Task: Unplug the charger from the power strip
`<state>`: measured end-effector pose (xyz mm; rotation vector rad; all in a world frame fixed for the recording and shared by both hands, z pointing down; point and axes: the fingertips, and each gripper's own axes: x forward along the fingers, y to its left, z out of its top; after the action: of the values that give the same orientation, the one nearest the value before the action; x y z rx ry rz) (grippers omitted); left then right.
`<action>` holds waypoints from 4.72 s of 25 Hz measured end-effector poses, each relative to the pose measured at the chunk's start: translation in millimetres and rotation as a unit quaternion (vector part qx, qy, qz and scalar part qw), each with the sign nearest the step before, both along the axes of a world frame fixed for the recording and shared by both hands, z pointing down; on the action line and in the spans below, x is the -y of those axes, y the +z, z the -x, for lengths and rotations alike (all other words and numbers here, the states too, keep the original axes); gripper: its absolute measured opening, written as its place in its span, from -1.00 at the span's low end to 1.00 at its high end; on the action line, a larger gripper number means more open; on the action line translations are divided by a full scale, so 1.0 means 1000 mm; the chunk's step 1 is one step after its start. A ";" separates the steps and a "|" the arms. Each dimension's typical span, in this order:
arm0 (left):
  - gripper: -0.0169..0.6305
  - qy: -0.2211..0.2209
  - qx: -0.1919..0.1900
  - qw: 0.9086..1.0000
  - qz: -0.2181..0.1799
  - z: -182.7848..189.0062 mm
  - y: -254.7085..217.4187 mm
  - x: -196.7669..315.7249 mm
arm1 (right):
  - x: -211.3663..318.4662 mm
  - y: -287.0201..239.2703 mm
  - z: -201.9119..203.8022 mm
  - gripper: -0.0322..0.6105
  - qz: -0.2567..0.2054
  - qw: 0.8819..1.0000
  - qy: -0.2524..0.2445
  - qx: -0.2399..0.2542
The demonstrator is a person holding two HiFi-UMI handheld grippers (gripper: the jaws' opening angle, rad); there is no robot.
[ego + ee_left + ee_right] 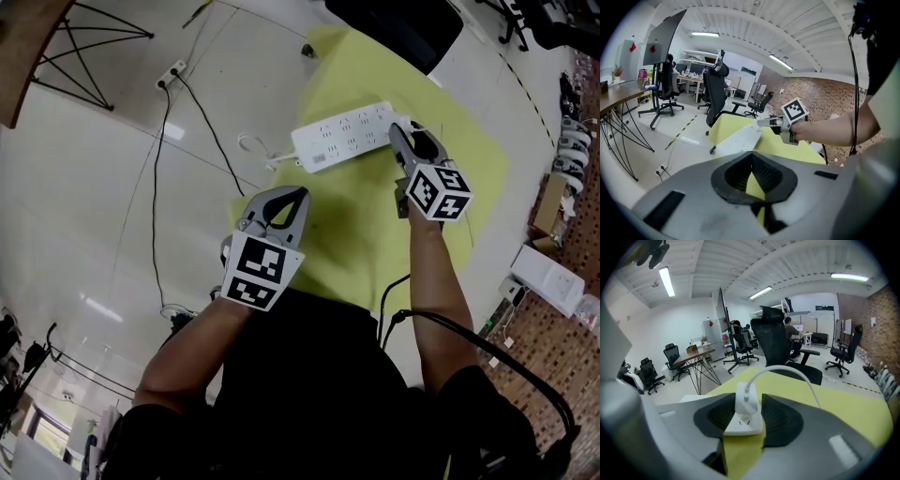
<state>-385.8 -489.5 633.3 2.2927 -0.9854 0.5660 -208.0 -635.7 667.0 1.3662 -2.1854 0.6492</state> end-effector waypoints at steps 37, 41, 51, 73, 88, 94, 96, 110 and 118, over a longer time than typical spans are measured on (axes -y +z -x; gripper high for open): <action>-0.93 -0.013 -0.027 1.000 0.001 -0.018 -0.021 -0.040 | -0.159 -0.004 -0.005 -0.47 0.143 0.978 0.035 0.150; -0.93 0.004 -0.023 1.000 -0.003 -0.022 -0.026 -0.047 | -0.195 0.010 0.010 -0.47 0.196 0.955 0.054 0.216; -0.93 0.028 -0.008 0.999 -0.020 -0.021 -0.042 -0.054 | -0.236 0.034 0.020 -0.46 0.278 0.899 0.106 0.321; -0.93 -0.077 -0.013 0.994 -0.071 0.006 -0.089 -0.063 | -0.218 -0.036 -0.035 -0.46 0.149 0.952 0.090 0.251; -0.93 -0.164 -0.022 0.979 -0.121 -0.041 -0.164 -0.167 | -0.317 -0.217 -0.036 -0.89 -0.053 0.960 -0.186 0.204; -0.93 -0.197 -0.021 0.971 -0.135 -0.060 -0.182 -0.219 | -0.354 -0.226 -0.066 -0.89 -0.071 0.956 -0.203 0.200; -0.93 -0.204 -0.020 0.970 -0.135 -0.064 -0.183 -0.232 | -0.364 -0.224 -0.072 -0.89 -0.069 0.955 -0.207 0.199; -0.93 -0.164 -0.009 0.978 -0.127 -0.069 -0.189 -0.240 | -0.385 -0.229 -0.059 -0.89 -0.069 0.958 -0.191 0.201; -0.93 -0.134 -0.022 0.981 -0.138 -0.061 -0.200 -0.227 | -0.375 -0.229 -0.041 -0.90 -0.077 0.963 -0.169 0.197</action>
<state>-325.3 -262.8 432.8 2.3392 -1.3973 0.2775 -167.0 -260.5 437.6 0.9519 -2.7554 0.6747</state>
